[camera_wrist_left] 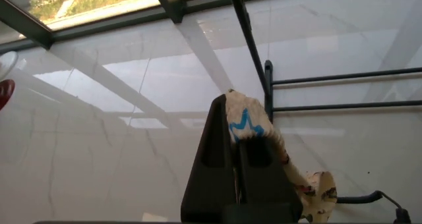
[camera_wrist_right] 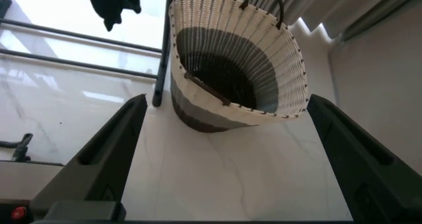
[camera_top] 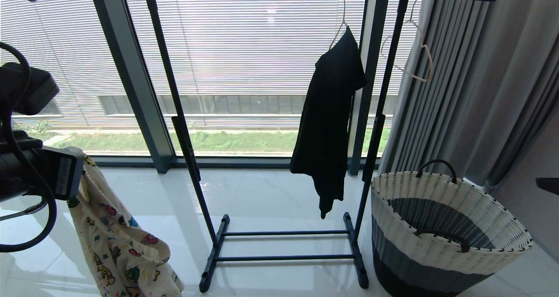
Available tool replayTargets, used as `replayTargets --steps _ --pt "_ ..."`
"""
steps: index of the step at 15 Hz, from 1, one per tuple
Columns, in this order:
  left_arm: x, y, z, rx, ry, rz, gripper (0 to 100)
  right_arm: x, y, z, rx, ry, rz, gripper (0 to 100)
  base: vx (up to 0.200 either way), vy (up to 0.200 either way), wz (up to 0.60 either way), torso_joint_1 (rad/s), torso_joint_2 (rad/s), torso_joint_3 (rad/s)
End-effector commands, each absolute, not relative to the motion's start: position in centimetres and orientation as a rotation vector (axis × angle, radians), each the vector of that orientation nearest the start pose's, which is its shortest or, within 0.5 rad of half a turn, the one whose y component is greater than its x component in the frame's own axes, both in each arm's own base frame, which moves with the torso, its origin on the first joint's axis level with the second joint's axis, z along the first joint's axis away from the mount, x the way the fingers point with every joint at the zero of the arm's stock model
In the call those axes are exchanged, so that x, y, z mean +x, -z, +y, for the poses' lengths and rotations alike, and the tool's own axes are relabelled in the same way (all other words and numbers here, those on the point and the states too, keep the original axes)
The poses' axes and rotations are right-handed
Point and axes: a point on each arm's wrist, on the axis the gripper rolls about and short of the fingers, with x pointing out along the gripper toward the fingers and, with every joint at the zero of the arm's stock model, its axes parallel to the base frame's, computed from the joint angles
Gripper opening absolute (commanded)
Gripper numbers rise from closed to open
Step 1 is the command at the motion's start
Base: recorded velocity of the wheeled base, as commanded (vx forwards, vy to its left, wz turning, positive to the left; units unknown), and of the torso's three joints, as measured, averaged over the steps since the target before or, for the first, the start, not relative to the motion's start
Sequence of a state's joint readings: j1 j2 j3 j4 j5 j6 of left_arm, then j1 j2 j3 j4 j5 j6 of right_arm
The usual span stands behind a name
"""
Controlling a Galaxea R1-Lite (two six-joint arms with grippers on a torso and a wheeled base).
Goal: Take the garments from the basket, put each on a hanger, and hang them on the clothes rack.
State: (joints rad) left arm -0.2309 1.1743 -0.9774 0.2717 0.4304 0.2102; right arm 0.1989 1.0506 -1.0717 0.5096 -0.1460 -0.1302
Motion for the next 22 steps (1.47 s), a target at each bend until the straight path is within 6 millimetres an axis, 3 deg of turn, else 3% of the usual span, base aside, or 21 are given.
replayTargets --steps 1,7,18,22 --pt "15.5 -27.1 -2.7 0.358 -0.149 0.460 0 11.4 -29.1 2.0 -0.213 -0.084 0.483 100 0.000 0.000 0.00 0.183 -0.54 -0.295" --pt "15.0 -27.4 -2.6 0.352 -0.145 0.442 0 12.8 -29.4 2.2 -0.195 -0.079 0.441 100 0.000 0.000 0.00 0.174 -0.48 -0.289" --pt "14.4 -26.7 -2.5 0.358 -0.142 0.454 0 12.7 -29.4 2.2 -0.191 -0.078 0.428 100 0.000 0.000 0.00 0.218 -0.50 -0.281" --pt "14.2 -26.8 -2.5 0.355 -0.143 0.449 0 12.9 -29.4 2.3 -0.173 -0.126 0.392 100 0.000 0.000 0.00 0.099 -0.20 -0.107"
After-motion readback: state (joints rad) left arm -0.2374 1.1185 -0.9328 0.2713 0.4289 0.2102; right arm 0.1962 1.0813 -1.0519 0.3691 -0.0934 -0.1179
